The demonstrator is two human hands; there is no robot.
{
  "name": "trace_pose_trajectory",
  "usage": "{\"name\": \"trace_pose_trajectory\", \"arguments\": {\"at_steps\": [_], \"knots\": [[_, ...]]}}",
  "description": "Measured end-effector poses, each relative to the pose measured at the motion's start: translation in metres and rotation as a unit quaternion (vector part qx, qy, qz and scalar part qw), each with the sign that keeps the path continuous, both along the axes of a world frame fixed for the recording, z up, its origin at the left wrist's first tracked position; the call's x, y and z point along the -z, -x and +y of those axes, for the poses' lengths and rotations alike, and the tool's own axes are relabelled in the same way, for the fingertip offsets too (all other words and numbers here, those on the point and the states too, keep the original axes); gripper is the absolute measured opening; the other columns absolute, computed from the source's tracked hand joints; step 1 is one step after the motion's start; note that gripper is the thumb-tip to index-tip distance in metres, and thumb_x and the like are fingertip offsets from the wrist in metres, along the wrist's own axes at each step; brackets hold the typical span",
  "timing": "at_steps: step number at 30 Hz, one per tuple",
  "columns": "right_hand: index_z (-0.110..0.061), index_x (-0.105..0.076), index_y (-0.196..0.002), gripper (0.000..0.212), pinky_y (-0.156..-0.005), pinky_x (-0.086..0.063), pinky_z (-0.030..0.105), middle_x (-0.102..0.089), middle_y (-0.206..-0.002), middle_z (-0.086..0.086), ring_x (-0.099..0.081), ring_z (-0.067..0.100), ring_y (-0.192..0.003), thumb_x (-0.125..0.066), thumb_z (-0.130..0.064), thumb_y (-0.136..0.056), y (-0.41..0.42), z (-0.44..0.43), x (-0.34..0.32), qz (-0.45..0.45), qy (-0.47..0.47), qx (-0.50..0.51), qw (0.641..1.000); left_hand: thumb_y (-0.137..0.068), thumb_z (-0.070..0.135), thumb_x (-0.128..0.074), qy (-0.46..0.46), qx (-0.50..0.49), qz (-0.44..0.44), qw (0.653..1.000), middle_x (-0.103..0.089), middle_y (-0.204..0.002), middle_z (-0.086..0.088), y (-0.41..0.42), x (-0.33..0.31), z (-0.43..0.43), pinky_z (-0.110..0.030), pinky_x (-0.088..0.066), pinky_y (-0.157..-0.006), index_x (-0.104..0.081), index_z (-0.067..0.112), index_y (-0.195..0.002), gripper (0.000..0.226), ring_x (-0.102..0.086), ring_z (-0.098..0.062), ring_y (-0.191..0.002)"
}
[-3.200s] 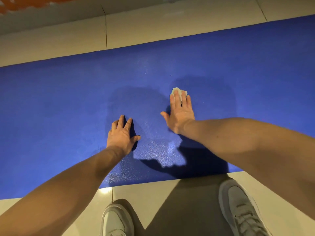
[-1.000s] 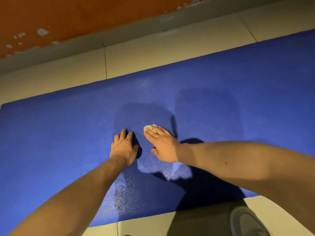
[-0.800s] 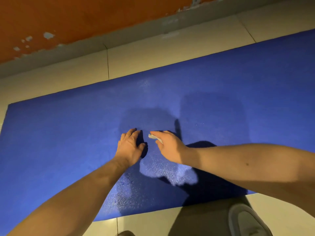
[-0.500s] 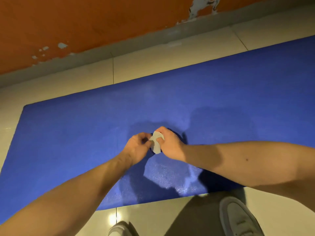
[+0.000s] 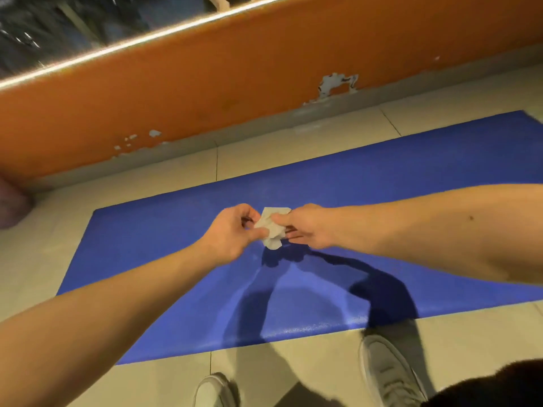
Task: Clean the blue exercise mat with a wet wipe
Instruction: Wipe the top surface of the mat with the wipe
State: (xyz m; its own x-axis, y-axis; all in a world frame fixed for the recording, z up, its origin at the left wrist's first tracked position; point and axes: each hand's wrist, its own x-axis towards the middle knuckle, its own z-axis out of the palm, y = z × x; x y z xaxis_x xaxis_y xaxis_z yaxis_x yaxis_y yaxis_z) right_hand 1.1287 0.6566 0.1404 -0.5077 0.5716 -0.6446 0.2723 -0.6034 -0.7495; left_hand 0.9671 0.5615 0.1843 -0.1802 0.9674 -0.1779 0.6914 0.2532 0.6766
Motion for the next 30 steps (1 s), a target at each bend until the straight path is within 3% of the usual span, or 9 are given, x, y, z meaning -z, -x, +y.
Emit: {"name": "trace_pose_trajectory", "arguments": {"at_steps": [4, 6, 9, 12, 16, 21, 26, 28, 30], "knots": [[-0.011, -0.065, -0.104, 0.019, -0.09, -0.056, 0.028, -0.073, -0.083, 0.003, -0.067, 0.013, -0.07, -0.074, -0.023, -0.092, -0.007, -0.012, -0.057, -0.002, -0.034, 0.007, 0.999, -0.084, 0.025, -0.079, -0.071, 0.05, 0.069, 0.994, -0.061, -0.085, 0.008, -0.011, -0.052, -0.011, -0.026, -0.048, -0.073, -0.058, 0.022, -0.116, 0.038, -0.057, -0.01, -0.076], [-0.012, -0.064, -0.092, 0.014, -0.087, -0.057, 0.029, -0.071, -0.072, 0.002, -0.065, 0.012, -0.061, -0.073, -0.023, -0.094, -0.011, -0.018, -0.082, -0.005, -0.05, -0.014, 0.999, -0.087, 0.025, -0.076, -0.088, 0.073, 0.126, 0.985, -0.062, -0.087, 0.009, -0.014, -0.074, -0.013, -0.032, -0.05, -0.077, -0.065, 0.025, -0.113, 0.028, -0.058, -0.007, -0.079], [-0.013, -0.063, -0.094, 0.007, -0.089, -0.06, 0.038, -0.066, -0.092, 0.006, -0.06, 0.019, -0.08, -0.067, -0.017, -0.095, -0.017, -0.023, -0.106, -0.041, -0.123, -0.018, 0.991, -0.089, 0.026, -0.071, -0.095, 0.055, 0.19, 0.976, -0.064, -0.087, 0.008, -0.016, -0.096, -0.017, -0.042, -0.052, -0.076, -0.071, 0.027, -0.09, 0.001, -0.06, -0.011, -0.081], [-0.012, -0.06, -0.12, 0.03, -0.086, -0.061, 0.039, -0.057, -0.111, 0.005, -0.062, 0.024, -0.1, -0.065, -0.002, -0.092, -0.019, -0.023, -0.115, -0.021, -0.247, -0.01, 0.969, -0.088, 0.03, -0.071, -0.095, 0.015, 0.182, 0.979, -0.064, -0.088, 0.005, -0.011, -0.1, -0.021, -0.044, -0.053, -0.075, -0.071, 0.025, -0.086, 0.006, -0.061, -0.016, -0.081], [-0.009, -0.067, -0.115, 0.031, -0.086, -0.061, 0.042, -0.065, -0.116, 0.009, -0.071, 0.032, -0.093, -0.073, 0.0, -0.086, -0.011, -0.032, -0.112, -0.023, -0.338, -0.089, 0.937, -0.088, 0.031, -0.072, -0.088, -0.012, 0.143, 0.986, -0.069, -0.083, 0.001, 0.0, -0.087, -0.021, -0.042, -0.053, -0.07, -0.074, 0.021, -0.087, 0.01, -0.063, -0.022, -0.078], [-0.011, -0.07, -0.104, 0.024, -0.083, -0.061, 0.047, -0.074, -0.099, 0.017, -0.072, 0.03, -0.079, -0.077, -0.007, -0.082, 0.003, -0.04, -0.091, -0.055, -0.352, -0.117, 0.927, -0.091, 0.025, -0.071, -0.087, -0.035, 0.069, 0.993, -0.068, -0.076, 0.008, 0.011, -0.064, -0.015, -0.025, -0.042, -0.057, -0.075, 0.022, -0.089, 0.005, -0.057, -0.012, -0.065], [-0.006, -0.068, -0.098, 0.01, -0.055, -0.056, 0.019, -0.073, -0.099, 0.018, -0.067, 0.02, -0.067, -0.072, -0.009, -0.088, 0.011, -0.035, -0.044, -0.073, -0.315, -0.097, 0.941, -0.093, 0.02, -0.065, -0.05, -0.029, 0.046, 0.997, -0.073, -0.089, 0.007, 0.014, -0.021, -0.007, -0.028, -0.051, -0.073, -0.075, 0.02, -0.097, 0.011, -0.066, -0.014, -0.085], [-0.004, -0.068, -0.096, 0.007, -0.059, -0.06, 0.025, -0.073, -0.099, 0.02, -0.069, 0.024, -0.069, -0.069, -0.008, -0.091, 0.011, -0.029, -0.014, -0.082, -0.289, -0.093, 0.949, -0.095, 0.019, -0.063, -0.021, -0.02, 0.056, 0.998, -0.072, -0.097, 0.003, 0.014, 0.002, 0.001, -0.031, -0.052, -0.081, -0.072, 0.017, -0.105, 0.014, -0.066, -0.018, -0.091], [-0.003, -0.067, -0.095, 0.008, -0.075, -0.063, 0.044, -0.074, -0.093, 0.019, -0.074, 0.032, -0.075, -0.068, -0.01, -0.092, 0.012, -0.02, 0.014, -0.098, -0.269, -0.111, 0.952, -0.097, 0.025, -0.062, 0.029, -0.007, 0.081, 0.996, -0.069, -0.108, -0.001, 0.016, 0.027, 0.012, -0.033, -0.051, -0.087, -0.067, 0.015, -0.118, 0.024, -0.063, -0.02, -0.095]]}}
